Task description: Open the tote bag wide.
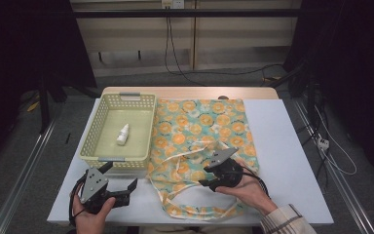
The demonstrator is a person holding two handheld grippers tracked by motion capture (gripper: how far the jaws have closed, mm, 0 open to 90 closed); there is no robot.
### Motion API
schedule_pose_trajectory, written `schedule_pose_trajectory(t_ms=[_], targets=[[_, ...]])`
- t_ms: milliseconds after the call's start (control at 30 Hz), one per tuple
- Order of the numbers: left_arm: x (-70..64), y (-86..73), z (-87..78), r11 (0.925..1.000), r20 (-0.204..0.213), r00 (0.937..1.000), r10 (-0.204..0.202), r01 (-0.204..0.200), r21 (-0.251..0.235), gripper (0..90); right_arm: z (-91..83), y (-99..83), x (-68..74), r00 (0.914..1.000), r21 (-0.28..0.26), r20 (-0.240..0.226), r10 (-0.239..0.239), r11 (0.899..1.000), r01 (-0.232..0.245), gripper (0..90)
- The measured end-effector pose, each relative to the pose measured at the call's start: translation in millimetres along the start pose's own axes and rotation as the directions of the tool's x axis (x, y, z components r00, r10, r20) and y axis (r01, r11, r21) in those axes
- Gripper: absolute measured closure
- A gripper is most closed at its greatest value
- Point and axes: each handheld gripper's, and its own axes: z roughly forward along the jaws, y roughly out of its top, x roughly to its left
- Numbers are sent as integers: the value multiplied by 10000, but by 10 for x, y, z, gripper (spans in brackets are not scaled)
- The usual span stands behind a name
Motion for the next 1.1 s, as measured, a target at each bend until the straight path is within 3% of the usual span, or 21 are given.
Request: schedule_pose_trajectory(t_ms=[200,367,500,733,833,1000,1100], targets=[[-5,-1,-3,10000,31,10000,15,-15,-12,53,99,-18,-12,9996,485,-52,-276,9984,278,521],[-5,0,-8,9999,26,10000,-41,41,-106,53,155,-21,-26,9996,852,-200,-176,9962,192,556],[-9,5,-1,9999,25,10000,-8,8,-110,53,150,-31,-100,9988,706,-410,256,9972,-227,661],[-4,3,-5,9999,21,10000,-13,13,-105,53,95,-42,-182,9928,342,-701,973,9949,-951,753],[-6,4,-7,10000,2,10000,28,-28,-86,53,86,-43,-185,9956,389,-417,837,9959,-821,764],[-5,4,-7,9999,25,10000,-5,6,-112,53,13,-5,-182,9956,186,-428,833,9964,-825,762],[-3,2,-1,10000,43,10000,-4,4,-69,53,-52,17,-172,9982,113,-309,512,9986,-508,761]])
